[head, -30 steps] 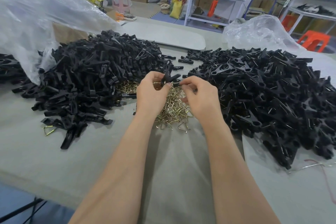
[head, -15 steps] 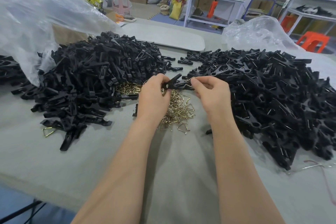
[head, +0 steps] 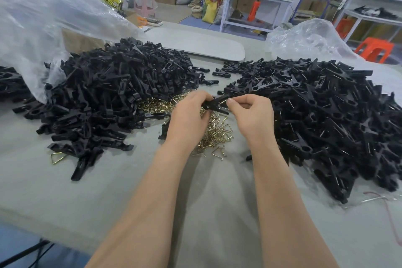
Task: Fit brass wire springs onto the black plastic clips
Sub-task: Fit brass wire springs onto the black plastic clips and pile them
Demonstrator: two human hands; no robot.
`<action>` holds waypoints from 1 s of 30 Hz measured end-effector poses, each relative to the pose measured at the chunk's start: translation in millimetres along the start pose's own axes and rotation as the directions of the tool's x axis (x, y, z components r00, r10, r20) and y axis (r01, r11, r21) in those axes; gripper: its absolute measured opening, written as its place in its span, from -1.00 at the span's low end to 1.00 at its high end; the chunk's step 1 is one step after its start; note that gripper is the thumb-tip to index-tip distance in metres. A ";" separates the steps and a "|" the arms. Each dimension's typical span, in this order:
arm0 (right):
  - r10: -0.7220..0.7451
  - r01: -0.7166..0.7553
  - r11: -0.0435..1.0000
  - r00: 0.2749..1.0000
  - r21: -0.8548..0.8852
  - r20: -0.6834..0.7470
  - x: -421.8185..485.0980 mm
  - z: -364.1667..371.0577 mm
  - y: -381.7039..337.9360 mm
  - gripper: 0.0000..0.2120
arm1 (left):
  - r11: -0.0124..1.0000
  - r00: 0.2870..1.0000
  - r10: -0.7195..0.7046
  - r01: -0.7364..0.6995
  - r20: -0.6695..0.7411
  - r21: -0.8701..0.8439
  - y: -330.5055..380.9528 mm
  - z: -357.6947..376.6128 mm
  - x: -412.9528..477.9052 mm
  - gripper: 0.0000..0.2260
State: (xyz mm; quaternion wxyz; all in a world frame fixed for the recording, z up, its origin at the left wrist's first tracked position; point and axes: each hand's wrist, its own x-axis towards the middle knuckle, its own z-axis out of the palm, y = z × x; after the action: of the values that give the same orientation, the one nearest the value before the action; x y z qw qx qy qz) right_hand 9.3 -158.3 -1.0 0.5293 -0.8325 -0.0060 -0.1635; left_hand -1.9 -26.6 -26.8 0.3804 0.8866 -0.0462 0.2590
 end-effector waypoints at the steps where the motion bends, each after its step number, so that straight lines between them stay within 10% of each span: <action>1: 0.005 -0.005 1.000 1.000 -0.012 -0.002 0.3 0.2 0.4 -0.90 | 1.000 1.000 0.008 -0.008 -0.002 0.015 0.5 0.0 -0.2 -0.79; 9: 0.118 -0.159 0.971 0.968 0.176 0.222 3.8 -11.4 2.4 -0.88 | 0.998 0.990 0.017 -0.008 0.139 -0.065 2.9 -9.6 -0.8 -0.80; 12: 0.208 -0.463 0.762 0.837 0.452 0.506 6.6 -27.6 6.5 -0.84 | 0.963 0.972 0.002 0.061 0.235 -0.262 5.8 -17.6 -0.2 -0.77; 16: 0.164 -0.642 0.668 0.622 0.378 0.766 1.3 -25.2 12.4 -0.41 | 0.922 0.958 0.071 0.043 0.276 -0.385 14.3 -22.3 -1.3 -0.72; 30: -0.050 -0.635 0.576 0.602 0.515 0.797 -2.2 -9.4 10.2 -0.53 | 0.943 0.966 0.182 -0.119 0.182 -0.312 23.9 -24.0 -0.6 -0.76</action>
State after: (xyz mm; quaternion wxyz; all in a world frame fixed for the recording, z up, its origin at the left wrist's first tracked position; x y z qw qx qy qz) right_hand 6.6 -170.8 -6.9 0.7968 -0.5015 -0.1342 0.3093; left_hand -19.2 -26.8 2.3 0.4818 0.8351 -0.1920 0.1833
